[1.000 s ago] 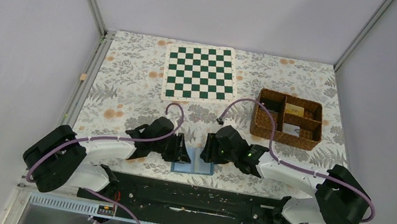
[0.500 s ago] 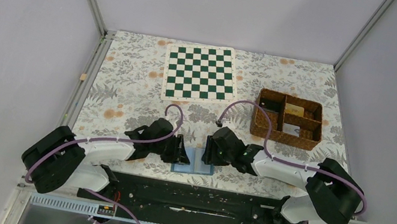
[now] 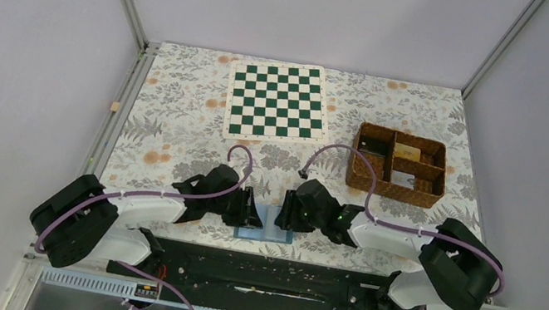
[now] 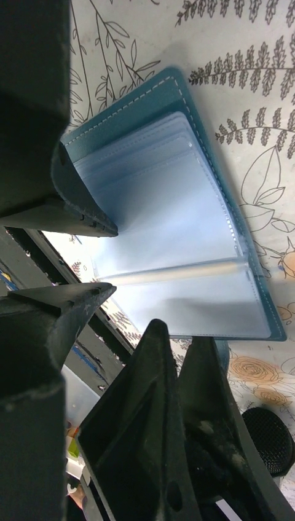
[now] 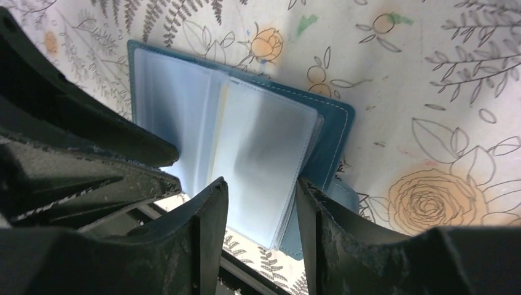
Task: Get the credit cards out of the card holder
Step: Remove the credit card from the card holder.
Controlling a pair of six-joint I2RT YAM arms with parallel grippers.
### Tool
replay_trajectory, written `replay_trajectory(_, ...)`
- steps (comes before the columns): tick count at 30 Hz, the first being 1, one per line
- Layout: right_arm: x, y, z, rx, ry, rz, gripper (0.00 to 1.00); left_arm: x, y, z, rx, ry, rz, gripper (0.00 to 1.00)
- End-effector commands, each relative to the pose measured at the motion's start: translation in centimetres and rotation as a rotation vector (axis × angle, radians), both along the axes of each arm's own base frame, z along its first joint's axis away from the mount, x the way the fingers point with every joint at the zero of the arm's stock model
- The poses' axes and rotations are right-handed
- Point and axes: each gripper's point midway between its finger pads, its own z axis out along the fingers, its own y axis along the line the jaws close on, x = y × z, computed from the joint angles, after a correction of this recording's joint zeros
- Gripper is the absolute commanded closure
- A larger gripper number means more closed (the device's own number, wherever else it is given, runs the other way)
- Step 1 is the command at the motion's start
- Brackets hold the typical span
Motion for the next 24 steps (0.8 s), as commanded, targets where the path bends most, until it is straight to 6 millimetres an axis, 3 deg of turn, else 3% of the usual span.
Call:
replay_trajectory(1, -0.7, 2.5, 2.9, 0.200, -0.005, 0.030, 0.49, 0.1, -0.2, 0.3, -0.021, -0.029, 0.000, 0.66)
replay_trajectory(12, -1.1, 4.1, 5.9, 0.353, -0.011, 0.044, 0.51, -0.1, -0.2, 0.1, -0.020, -0.025, 0.006, 0.67)
replay_trajectory(24, -1.0, 4.5, 5.2, 0.359, 0.006, 0.040, 0.55, -0.1, 0.2, 0.7, -0.032, -0.035, 0.039, 0.66)
